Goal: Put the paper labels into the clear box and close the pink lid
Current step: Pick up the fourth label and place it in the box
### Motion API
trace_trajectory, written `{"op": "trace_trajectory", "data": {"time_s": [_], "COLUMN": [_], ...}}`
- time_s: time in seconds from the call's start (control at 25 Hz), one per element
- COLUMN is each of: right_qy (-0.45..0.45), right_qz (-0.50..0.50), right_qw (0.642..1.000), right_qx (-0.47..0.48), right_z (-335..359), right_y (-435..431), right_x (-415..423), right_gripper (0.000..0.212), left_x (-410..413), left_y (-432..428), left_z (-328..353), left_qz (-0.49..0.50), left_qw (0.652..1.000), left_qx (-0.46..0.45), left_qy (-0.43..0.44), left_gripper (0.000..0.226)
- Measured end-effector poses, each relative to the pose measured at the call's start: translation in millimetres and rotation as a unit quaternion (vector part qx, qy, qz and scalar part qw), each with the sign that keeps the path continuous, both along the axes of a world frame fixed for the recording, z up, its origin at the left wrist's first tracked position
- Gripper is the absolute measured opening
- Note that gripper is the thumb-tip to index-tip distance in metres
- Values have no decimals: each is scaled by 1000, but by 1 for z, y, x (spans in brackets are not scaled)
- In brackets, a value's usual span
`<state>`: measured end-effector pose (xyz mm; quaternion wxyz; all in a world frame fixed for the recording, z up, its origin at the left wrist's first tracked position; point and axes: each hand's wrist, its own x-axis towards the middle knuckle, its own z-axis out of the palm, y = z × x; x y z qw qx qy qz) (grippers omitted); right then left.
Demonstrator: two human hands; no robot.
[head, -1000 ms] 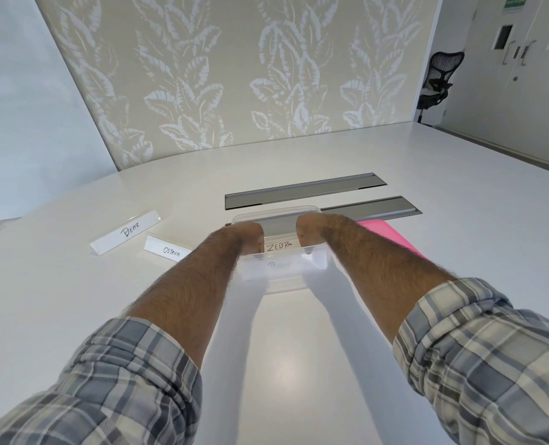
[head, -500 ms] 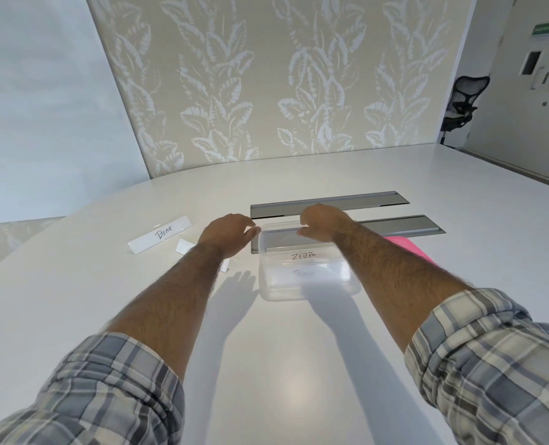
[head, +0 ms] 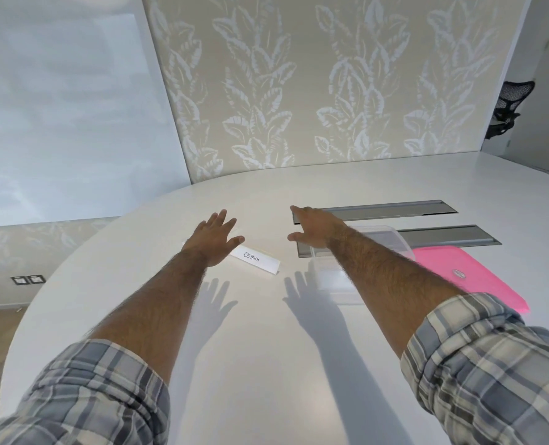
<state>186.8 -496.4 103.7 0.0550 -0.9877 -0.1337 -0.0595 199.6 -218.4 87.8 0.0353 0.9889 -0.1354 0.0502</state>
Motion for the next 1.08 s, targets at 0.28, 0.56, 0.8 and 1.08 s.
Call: {"op": "trace_trajectory", "data": {"time_s": [0.28, 0.56, 0.8, 1.08], "right_qy": [36, 65, 74, 111], "right_qz": [-45, -80, -102, -130], "right_qw": [998, 994, 991, 985], "right_qx": [-17, -33, -39, -4], "right_z": [-19, -58, -70, -88], "right_y": [36, 56, 70, 87], "right_x": [13, 32, 50, 68], "right_gripper": [66, 51, 43, 51], "left_x": [39, 90, 137, 167], "left_y": [33, 37, 45, 32], "left_z": [-24, -55, -67, -72], "left_qz": [-41, -113, -131, -182], "left_qw": [999, 991, 987, 974], "left_qx": [12, 33, 40, 24], "left_qy": [20, 57, 87, 133], "left_gripper": [66, 64, 63, 77]}}
